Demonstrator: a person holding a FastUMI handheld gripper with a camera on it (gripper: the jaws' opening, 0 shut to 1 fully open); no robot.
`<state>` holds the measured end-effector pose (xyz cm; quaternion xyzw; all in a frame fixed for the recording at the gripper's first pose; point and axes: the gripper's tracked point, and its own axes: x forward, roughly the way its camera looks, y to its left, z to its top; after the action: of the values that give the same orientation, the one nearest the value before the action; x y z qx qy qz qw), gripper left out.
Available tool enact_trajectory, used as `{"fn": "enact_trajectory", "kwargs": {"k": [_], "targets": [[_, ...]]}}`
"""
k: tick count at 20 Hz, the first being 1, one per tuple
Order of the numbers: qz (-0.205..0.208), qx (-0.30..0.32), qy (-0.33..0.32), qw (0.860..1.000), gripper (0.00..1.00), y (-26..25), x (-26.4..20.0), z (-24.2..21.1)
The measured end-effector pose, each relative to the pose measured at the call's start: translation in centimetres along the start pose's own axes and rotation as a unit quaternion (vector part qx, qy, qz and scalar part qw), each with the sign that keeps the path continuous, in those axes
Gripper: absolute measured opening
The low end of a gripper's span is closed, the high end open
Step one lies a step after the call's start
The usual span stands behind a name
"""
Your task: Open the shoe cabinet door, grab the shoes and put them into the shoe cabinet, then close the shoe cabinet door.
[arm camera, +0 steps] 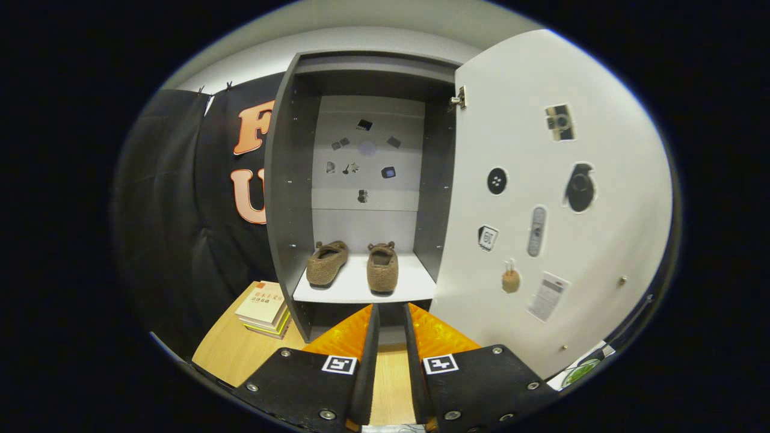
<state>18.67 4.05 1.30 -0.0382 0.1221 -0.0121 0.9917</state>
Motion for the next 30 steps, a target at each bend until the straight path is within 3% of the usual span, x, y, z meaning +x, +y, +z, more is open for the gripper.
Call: {"fn": "enact_trajectory", "kwargs": {"k": [7,15,20,24,30], "targets": [[-0.074,-0.013,0.006,0.997,0.26,-7.4,-8.2,-2.9],[-0.135,0.007,0.017,0.991,0.26,-16.7,-12.0,-5.7],[-0.126,0.025,0.016,0.992,0.41,-20.6,-9.7,-6.5],[-0.091,0.035,-0.005,0.995,0.51,-21.7,-6.5,-5.5],[-0.060,0.045,-0.024,0.997,0.54,-21.9,-4.7,-4.4]]}}
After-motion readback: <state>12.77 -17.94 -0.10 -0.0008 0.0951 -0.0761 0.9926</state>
